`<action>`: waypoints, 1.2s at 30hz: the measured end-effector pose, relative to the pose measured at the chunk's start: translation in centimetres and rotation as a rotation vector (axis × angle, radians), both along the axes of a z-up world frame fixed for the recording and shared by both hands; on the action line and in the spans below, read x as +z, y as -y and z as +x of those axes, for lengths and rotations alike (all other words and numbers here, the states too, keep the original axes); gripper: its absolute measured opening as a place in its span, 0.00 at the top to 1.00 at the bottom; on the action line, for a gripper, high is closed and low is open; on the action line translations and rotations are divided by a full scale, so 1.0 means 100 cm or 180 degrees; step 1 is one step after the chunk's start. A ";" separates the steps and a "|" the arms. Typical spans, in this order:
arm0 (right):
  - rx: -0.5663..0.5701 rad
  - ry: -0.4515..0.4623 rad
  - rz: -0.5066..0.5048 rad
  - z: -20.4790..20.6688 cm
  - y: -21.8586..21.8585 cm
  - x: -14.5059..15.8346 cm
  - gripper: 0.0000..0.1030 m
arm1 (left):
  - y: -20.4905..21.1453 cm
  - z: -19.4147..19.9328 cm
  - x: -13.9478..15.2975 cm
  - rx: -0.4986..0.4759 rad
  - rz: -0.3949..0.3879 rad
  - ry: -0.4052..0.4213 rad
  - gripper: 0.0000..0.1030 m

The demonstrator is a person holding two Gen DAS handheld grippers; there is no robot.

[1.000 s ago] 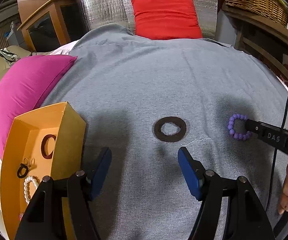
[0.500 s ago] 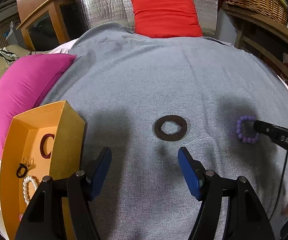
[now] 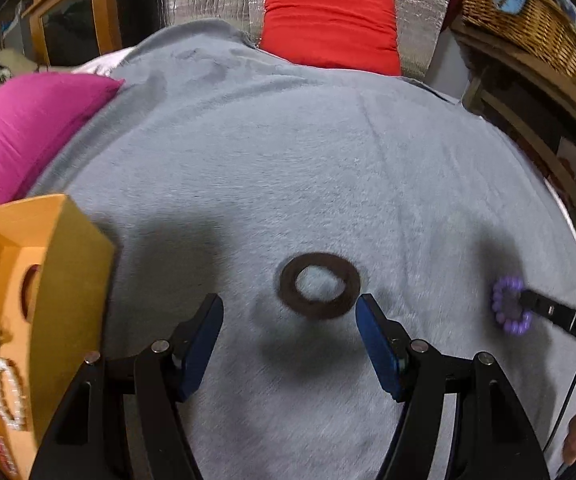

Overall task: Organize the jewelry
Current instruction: 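Grasp the purple bead bracelet with the right tool while the left grasps the black washer, then lift and carry the purple bracelet and black washer toward the orange box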

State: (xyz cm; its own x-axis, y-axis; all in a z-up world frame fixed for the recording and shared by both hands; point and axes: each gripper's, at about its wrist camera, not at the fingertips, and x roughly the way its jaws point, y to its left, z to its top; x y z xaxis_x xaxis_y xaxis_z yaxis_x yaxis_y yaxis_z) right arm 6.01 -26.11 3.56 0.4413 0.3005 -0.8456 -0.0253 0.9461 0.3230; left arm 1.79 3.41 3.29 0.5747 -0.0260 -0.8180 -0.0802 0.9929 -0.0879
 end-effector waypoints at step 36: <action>0.0063 -0.0123 0.0133 0.001 0.006 -0.008 0.77 | 0.034 -0.034 0.024 -0.0642 0.0082 0.0350 0.86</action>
State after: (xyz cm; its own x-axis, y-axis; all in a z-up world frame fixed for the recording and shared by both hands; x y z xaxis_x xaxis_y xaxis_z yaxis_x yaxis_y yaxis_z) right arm 6.12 -26.72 2.73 0.4023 0.3442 -0.8483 -0.0306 0.9312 0.3633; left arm -1.58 0.05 5.68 0.6457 -0.1293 -0.7525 0.1287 0.9899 -0.0596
